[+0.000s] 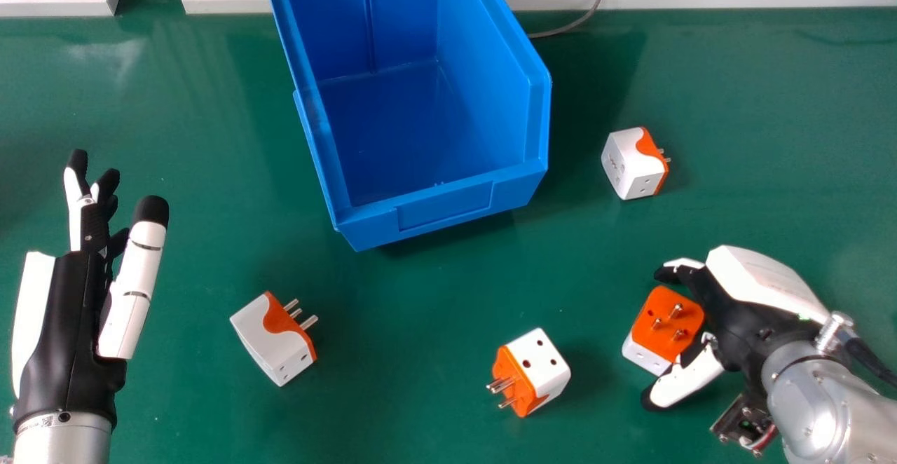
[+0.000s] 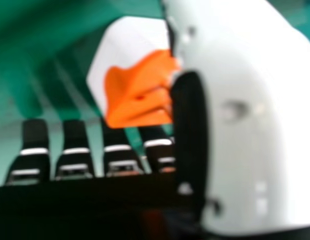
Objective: Pick all objects and put in blue box
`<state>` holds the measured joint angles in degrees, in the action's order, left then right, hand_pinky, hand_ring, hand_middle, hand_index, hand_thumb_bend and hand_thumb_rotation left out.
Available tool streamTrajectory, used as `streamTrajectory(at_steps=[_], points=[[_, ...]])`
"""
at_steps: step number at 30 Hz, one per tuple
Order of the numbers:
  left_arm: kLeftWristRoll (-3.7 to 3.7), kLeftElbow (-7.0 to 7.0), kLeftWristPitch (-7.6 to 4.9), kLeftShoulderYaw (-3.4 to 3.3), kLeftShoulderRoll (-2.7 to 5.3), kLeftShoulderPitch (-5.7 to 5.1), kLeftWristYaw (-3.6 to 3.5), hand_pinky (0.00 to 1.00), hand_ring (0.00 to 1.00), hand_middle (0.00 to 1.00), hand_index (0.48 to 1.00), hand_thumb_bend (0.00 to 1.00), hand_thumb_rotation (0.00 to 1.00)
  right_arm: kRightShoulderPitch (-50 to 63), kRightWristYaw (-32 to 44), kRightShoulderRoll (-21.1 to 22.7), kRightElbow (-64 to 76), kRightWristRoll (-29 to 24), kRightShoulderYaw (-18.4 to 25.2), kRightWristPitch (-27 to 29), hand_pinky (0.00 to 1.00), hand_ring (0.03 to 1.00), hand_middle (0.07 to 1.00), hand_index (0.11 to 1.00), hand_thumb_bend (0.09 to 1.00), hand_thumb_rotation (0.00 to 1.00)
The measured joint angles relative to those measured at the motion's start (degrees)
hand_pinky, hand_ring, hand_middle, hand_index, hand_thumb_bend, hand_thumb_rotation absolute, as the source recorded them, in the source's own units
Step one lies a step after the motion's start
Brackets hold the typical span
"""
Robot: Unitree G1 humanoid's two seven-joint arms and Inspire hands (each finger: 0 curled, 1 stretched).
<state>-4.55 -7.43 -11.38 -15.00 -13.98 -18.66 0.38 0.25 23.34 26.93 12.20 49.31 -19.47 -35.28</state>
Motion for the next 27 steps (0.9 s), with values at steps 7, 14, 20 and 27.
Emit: streamTrajectory(at_steps=[7, 14, 20, 27], points=[[-0.03, -0.37, 0.55, 0.01, 0.04, -0.36, 0.0, 0.92, 0.98, 0.99, 0.983, 0.5, 0.99, -1.3, 0.3, 0.1, -1.5, 0.4, -0.6, 0.5, 0.82, 0.88, 0.882, 0.836, 0.672, 0.04], [-0.1, -0.82, 0.59, 0.02, 0.07, -0.72, 0.02, 0.92, 0.98, 0.99, 0.983, 0.5, 0.99, -1.4, -1.5, -0.5, -2.8, 0.2, -0.4, 1.6, 0.81, 0.874, 0.874, 0.831, 0.672, 0.04], [-0.11, -0.81, 0.56, 0.04, 0.07, -0.74, 0.01, 0.92, 0.98, 0.99, 0.983, 0.51, 0.99, -1.0, -10.7, -2.3, -7.1, -1.3, 1.0, 5.6, 0.39, 0.463, 0.528, 0.743, 0.659, 0.02], [-0.62, -0.77, 0.51, 0.2, 0.07, -0.65, 0.04, 0.92, 0.98, 0.99, 0.983, 0.52, 0.99, -3.1, -16.3, -2.5, -12.0, -1.2, 0.9, 7.7, 0.18, 0.251, 0.488, 0.627, 0.583, 0.01]])
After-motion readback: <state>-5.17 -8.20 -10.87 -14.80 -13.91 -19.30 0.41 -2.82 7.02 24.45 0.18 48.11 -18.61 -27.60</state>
